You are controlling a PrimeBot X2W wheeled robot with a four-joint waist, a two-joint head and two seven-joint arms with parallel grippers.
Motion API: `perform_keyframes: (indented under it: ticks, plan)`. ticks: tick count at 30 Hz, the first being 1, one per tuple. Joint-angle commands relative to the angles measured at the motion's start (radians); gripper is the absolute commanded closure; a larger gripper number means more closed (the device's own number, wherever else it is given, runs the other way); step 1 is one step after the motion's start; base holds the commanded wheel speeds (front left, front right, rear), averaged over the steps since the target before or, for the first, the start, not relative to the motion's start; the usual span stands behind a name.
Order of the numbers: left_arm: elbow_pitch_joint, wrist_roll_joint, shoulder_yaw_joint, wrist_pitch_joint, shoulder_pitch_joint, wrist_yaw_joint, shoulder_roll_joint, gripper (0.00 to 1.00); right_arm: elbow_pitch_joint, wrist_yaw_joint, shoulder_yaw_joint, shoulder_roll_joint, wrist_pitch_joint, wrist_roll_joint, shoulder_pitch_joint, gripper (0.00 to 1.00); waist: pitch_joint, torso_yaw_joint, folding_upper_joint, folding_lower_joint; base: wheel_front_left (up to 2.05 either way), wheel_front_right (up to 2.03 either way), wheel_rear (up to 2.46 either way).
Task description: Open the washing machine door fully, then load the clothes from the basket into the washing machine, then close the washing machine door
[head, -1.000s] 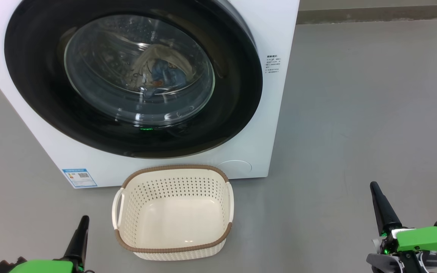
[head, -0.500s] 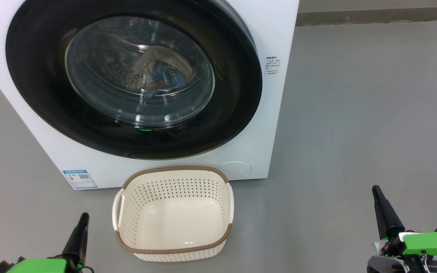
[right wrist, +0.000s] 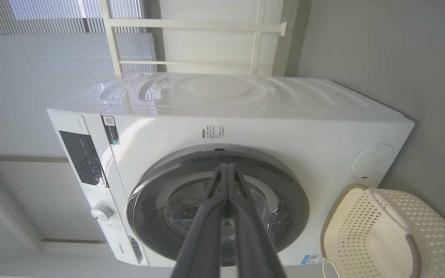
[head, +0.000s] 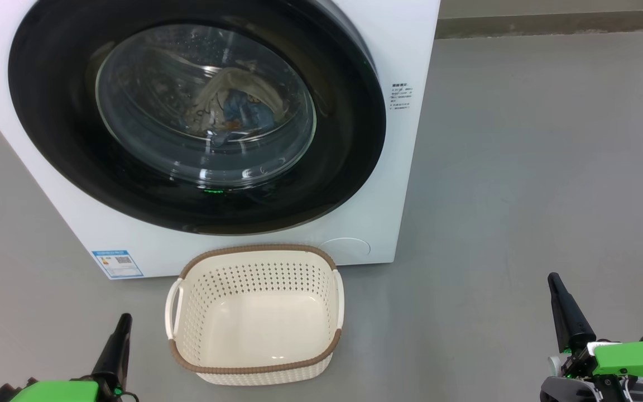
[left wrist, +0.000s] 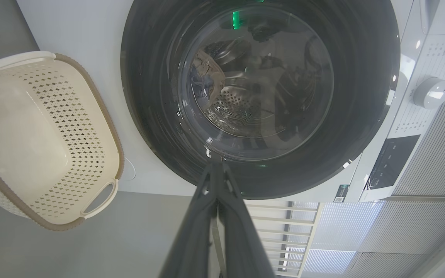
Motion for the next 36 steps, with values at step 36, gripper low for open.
perform_keyframes:
  ticks: [36]
  plan:
    - [-0.017,-0.004,0.038,0.005,-0.042,-0.003,0.009,1.00,-0.031,0.002,0.022,-0.001,0.009,0.003,-0.008,1.00,0.000,0.000,0.0000,-0.0001,0.00,0.00,0.00]
